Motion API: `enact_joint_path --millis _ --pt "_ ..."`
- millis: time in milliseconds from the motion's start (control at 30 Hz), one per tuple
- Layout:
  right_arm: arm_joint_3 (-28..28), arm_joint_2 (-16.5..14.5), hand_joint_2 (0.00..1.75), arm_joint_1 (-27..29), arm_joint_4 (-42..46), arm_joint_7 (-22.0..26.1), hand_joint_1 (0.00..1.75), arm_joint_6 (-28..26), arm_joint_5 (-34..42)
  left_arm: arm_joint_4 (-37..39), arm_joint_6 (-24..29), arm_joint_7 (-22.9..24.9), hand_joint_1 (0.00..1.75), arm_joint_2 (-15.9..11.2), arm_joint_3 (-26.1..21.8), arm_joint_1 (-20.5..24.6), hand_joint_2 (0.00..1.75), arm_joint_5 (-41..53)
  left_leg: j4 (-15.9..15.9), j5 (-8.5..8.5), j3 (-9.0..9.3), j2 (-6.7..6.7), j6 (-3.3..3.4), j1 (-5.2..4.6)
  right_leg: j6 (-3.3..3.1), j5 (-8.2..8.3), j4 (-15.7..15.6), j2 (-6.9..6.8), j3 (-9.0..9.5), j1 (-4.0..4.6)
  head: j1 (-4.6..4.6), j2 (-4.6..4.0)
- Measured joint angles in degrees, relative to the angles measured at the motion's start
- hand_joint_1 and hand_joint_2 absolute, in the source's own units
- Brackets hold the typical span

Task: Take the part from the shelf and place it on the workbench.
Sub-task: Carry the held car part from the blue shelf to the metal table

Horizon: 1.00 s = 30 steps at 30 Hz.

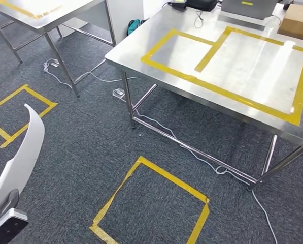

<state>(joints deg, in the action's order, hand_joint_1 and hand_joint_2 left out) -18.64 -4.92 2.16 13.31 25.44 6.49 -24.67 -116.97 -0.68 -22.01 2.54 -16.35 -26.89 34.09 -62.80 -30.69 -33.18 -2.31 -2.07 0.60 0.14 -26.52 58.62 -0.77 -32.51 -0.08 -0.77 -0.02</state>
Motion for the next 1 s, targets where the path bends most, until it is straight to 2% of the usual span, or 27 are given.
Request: enact_joint_path --millis 33,67,100,133,167,233,267,333,433,467,500,567,600,633,667,733,767,800,933,1000 --pt "0.00 0.04 0.00 0.00 0.01 0.13 0.00 0.16 0.04 0.21 0.11 0.19 1.75 -0.11 0.17 0.15 1.75 -0.01 -3.77 -1.77 -1.93 1.10 -0.12 0.01 -0.17 0.05 -0.02 0.40 -0.02 -0.06 0.05 0.00" --pt "0.00 0.07 0.00 0.06 0.01 0.21 0.00 0.37 0.12 0.49 0.31 0.49 1.75 -0.27 0.45 0.34 1.75 -0.01 -7.47 -3.11 -3.94 1.62 -0.22 0.02 -0.24 0.04 -0.02 0.83 -0.03 -0.08 0.11 0.00" --pt "0.00 0.07 0.00 0.22 0.04 0.30 0.00 0.71 0.21 0.84 0.67 0.92 1.75 -0.50 0.88 0.59 1.75 -0.05 -9.93 -3.50 -5.46 1.82 -0.29 0.03 -0.28 -0.01 -0.02 1.22 0.01 -0.08 0.13 0.00" --pt "0.00 0.07 0.00 0.47 0.13 0.37 0.00 1.17 0.29 1.20 1.19 1.40 1.75 -0.80 1.43 0.89 1.75 -0.14 -10.36 -2.72 -6.04 1.88 -0.33 0.07 -0.29 -0.06 -0.01 1.55 0.08 -0.11 0.14 0.00" --pt "0.00 0.07 0.00 0.75 0.28 0.41 0.00 1.68 0.34 1.51 1.83 1.95 1.75 -1.20 2.06 1.24 1.75 -0.27 -8.56 -0.93 -5.51 1.90 -0.35 0.15 -0.22 -0.13 -0.01 1.87 0.21 -0.17 0.14 0.00" --pt "0.00 0.09 0.00 1.26 0.86 0.19 0.00 2.69 0.27 2.02 3.13 3.13 1.75 -2.20 3.36 1.97 1.75 -0.63 -1.23 3.19 -2.33 2.07 -0.49 0.42 0.18 -0.39 0.09 2.44 0.46 -0.22 0.18 0.00" --pt "0.00 0.10 0.00 1.46 1.29 -0.07 0.00 3.14 0.19 2.23 3.72 3.67 1.75 -2.69 4.00 2.33 1.75 -0.84 1.96 4.30 -0.86 2.30 -0.40 0.52 0.51 -0.57 0.22 2.73 0.48 -0.17 0.23 0.00" --pt "0.00 0.15 0.00 1.91 2.26 -0.65 0.00 3.85 0.03 2.64 4.84 4.35 1.75 -3.60 5.15 2.79 1.75 -1.23 4.87 4.56 0.41 2.68 0.06 0.50 1.21 -0.80 0.21 3.11 0.27 -0.01 0.31 0.00" --pt "0.01 0.18 0.00 2.68 3.49 -1.10 0.00 4.62 -0.11 3.04 5.93 4.56 1.75 -4.72 6.28 3.12 1.75 -1.77 5.13 4.45 0.58 2.60 1.36 0.55 2.09 -1.37 0.48 2.92 -0.06 -0.15 0.22 -0.01" --pt "0.01 0.19 0.00 2.81 3.78 -1.16 0.00 4.85 -0.14 3.13 6.13 4.62 1.75 -5.01 6.52 3.24 1.75 -1.90 5.20 4.44 0.67 2.51 1.76 0.64 2.33 -2.37 1.98 2.52 -0.65 -0.15 0.08 -0.01" --pt "0.01 0.20 0.00 2.89 4.05 -1.18 0.00 5.04 -0.16 3.21 6.26 4.72 1.75 -5.26 6.70 3.33 1.75 -1.98 5.24 4.40 0.75 2.40 2.07 0.68 2.54 -3.99 4.88 2.03 -1.97 -0.16 -0.01 -0.01" --pt "-0.01 0.20 0.00 2.96 4.38 -1.20 0.00 5.41 -0.15 3.43 6.34 5.04 1.75 -5.58 6.91 3.43 1.75 -2.09 5.22 4.20 0.86 2.23 2.45 0.54 2.76 -7.66 12.95 1.36 -6.17 -0.16 -0.13 0.00" --pt "-0.03 0.21 0.00 3.08 4.52 -1.20 0.00 5.57 -0.13 3.57 6.36 5.23 1.75 -5.67 6.99 3.44 1.75 -2.11 5.22 4.07 0.96 2.18 2.52 0.46 2.78 -8.52 16.03 1.26 -7.94 -0.16 -0.12 0.00" --pt "-0.05 0.21 0.00 3.23 4.63 -1.20 0.00 5.70 -0.10 3.71 6.40 5.37 1.75 -5.74 7.04 3.42 1.75 -2.12 5.21 3.91 1.15 2.15 2.56 0.41 2.75 -8.17 17.04 1.24 -8.72 -0.15 -0.13 0.00" --pt "-0.08 0.22 0.00 3.40 4.72 -1.22 0.00 5.79 -0.07 3.84 6.44 5.46 1.75 -5.79 7.06 3.40 1.75 -2.13 5.21 3.70 1.43 2.15 2.52 0.39 2.64 -6.66 15.72 1.24 -8.34 -0.15 -0.12 0.00" --pt "-0.14 0.22 0.00 3.60 4.82 -1.44 0.00 5.89 -0.01 4.00 6.52 5.46 1.75 -5.90 7.06 3.41 1.75 -2.16 5.20 3.13 2.23 2.15 2.24 0.33 2.32 -2.18 8.05 1.01 -4.95 -0.10 -0.14 0.00" --pt "-0.16 0.22 0.00 3.59 4.83 -1.60 0.00 5.91 0.01 4.03 6.55 5.49 1.75 -5.94 7.06 3.45 1.75 -2.18 5.14 2.81 2.57 2.17 1.98 0.22 2.13 -0.65 4.41 0.90 -3.13 -0.05 -0.13 0.00" --pt "-0.17 0.22 0.00 3.54 4.83 -1.74 0.00 5.91 -0.01 4.05 6.57 5.52 1.75 -5.97 7.08 3.50 1.75 -2.20 5.12 2.56 2.79 2.17 1.70 0.12 1.96 0.15 1.95 0.80 -1.89 0.01 -0.09 0.00" --pt "-0.21 0.21 0.00 3.56 4.88 -2.03 0.00 5.90 -0.20 4.05 6.61 5.70 1.75 -6.15 7.24 3.87 1.75 -2.28 5.21 2.11 3.03 2.14 0.48 0.20 0.86 0.21 0.50 0.98 -1.01 0.11 0.03 0.00" --pt "-0.24 0.22 0.00 3.47 4.96 -2.03 0.00 5.88 -0.25 4.07 6.62 5.72 1.75 -6.32 7.29 4.13 1.75 -2.36 1.69 0.15 1.46 2.18 -0.09 0.29 0.12 0.19 0.00 1.05 -0.43 -0.12 0.19 0.00"
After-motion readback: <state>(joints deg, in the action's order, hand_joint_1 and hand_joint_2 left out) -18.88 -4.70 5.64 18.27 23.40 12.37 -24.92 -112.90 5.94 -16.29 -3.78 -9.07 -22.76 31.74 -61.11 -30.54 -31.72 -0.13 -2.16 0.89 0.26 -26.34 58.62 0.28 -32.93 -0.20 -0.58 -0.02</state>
